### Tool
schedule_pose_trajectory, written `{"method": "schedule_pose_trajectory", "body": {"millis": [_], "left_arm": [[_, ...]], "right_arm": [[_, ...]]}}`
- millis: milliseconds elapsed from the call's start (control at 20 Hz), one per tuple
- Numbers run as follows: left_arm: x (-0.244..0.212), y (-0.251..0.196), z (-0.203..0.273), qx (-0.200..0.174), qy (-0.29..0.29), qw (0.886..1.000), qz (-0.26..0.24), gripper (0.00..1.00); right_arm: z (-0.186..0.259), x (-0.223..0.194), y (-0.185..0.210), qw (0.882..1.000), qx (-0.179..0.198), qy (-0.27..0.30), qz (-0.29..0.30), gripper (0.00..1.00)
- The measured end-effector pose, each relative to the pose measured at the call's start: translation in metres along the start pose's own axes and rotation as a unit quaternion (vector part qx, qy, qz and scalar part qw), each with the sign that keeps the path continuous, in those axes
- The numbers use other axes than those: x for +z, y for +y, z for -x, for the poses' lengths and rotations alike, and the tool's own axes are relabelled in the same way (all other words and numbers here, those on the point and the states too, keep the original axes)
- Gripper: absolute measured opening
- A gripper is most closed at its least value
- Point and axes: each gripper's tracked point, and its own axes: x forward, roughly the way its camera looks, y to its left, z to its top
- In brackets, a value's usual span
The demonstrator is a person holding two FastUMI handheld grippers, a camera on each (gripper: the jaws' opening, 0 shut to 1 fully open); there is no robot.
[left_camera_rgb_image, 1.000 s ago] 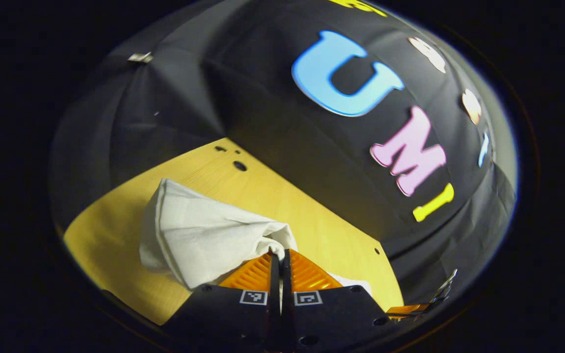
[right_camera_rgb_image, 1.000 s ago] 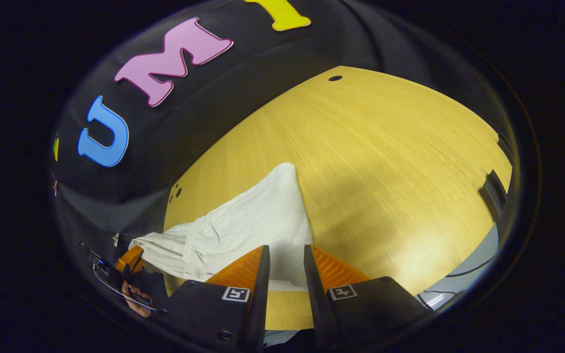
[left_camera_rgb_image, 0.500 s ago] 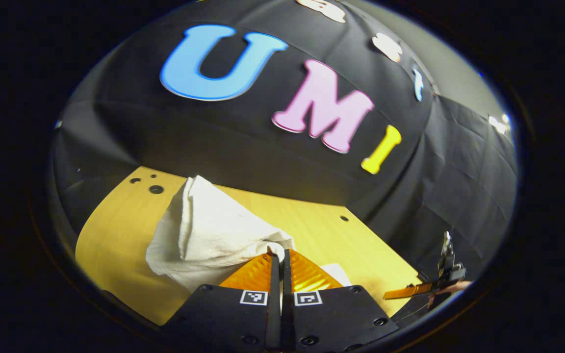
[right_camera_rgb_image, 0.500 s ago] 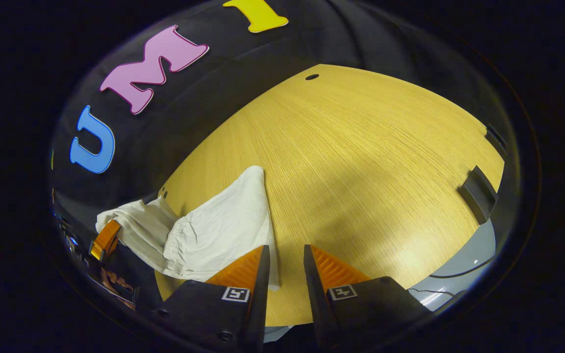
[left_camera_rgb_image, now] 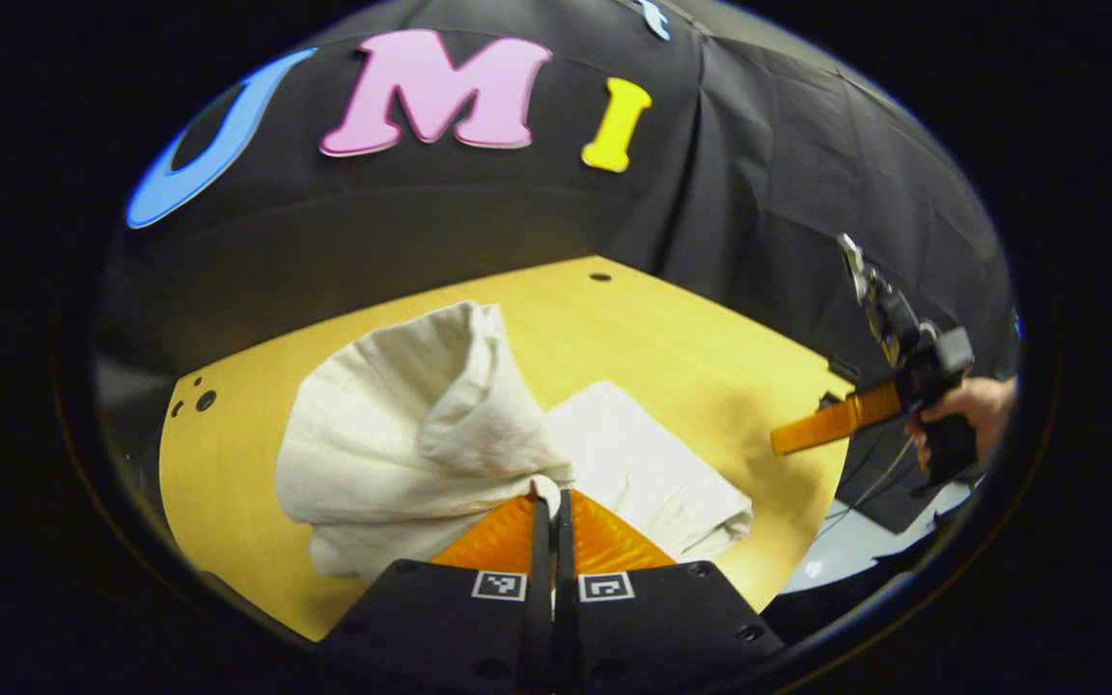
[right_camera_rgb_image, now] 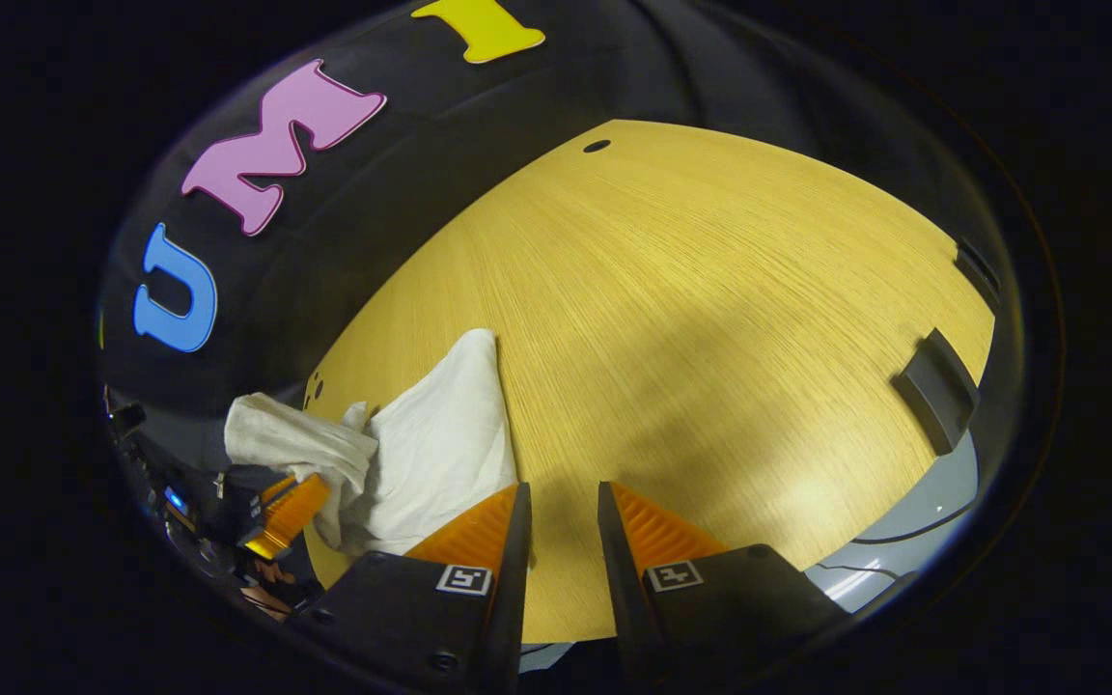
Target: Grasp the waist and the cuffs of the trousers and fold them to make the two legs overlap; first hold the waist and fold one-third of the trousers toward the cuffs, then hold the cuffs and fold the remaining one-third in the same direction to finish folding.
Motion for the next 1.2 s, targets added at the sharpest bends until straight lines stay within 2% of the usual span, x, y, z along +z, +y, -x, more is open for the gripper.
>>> {"method": "schedule_pose_trajectory", "body": {"millis": [50,200,250,300,450,600,700,850,900,950,1050,1200], "left_arm": [[-0.004,-0.002,-0.003,-0.005,0.009,1.0,-0.023,0.06],[-0.013,-0.013,-0.012,-0.021,0.028,0.994,-0.106,0.06],[-0.016,-0.017,-0.015,-0.028,0.033,0.989,-0.14,0.06],[-0.02,-0.022,-0.017,-0.035,0.036,0.983,-0.176,0.05],[-0.034,-0.024,-0.019,-0.056,0.048,0.959,-0.272,0.06],[-0.044,-0.025,-0.021,-0.072,0.067,0.941,-0.325,0.09],[-0.047,-0.026,-0.02,-0.08,0.079,0.925,-0.362,0.14],[-0.05,-0.028,-0.023,-0.078,0.08,0.893,-0.436,0.24],[-0.053,-0.03,-0.022,-0.078,0.081,0.879,-0.464,0.26],[-0.053,-0.03,-0.019,-0.078,0.079,0.864,-0.492,0.34],[-0.054,-0.034,-0.017,-0.074,0.074,0.835,-0.541,0.42],[-0.056,-0.036,-0.016,-0.076,0.07,0.796,-0.596,0.45]], "right_arm": [[0.001,0.001,-0.004,1.0,-0.003,0.0,-0.004,0.43],[0.003,0.005,-0.018,1.0,-0.012,-0.005,-0.017,0.43],[0.004,0.005,-0.023,1.0,-0.015,-0.006,-0.021,0.53],[0.006,0.006,-0.029,1.0,-0.02,-0.007,-0.024,0.43],[0.012,0.008,-0.042,0.999,-0.028,-0.014,-0.037,0.43],[0.017,0.011,-0.055,0.998,-0.035,-0.022,-0.048,0.43],[0.021,0.011,-0.061,0.998,-0.038,-0.025,-0.054,0.43],[0.025,0.008,-0.066,0.997,-0.04,-0.025,-0.058,0.43],[0.025,0.007,-0.068,0.997,-0.041,-0.025,-0.059,0.43],[0.026,0.007,-0.068,0.997,-0.041,-0.025,-0.061,0.43],[0.028,0.007,-0.067,0.997,-0.04,-0.026,-0.064,0.43],[0.029,0.009,-0.066,0.997,-0.038,-0.029,-0.063,0.43]]}}
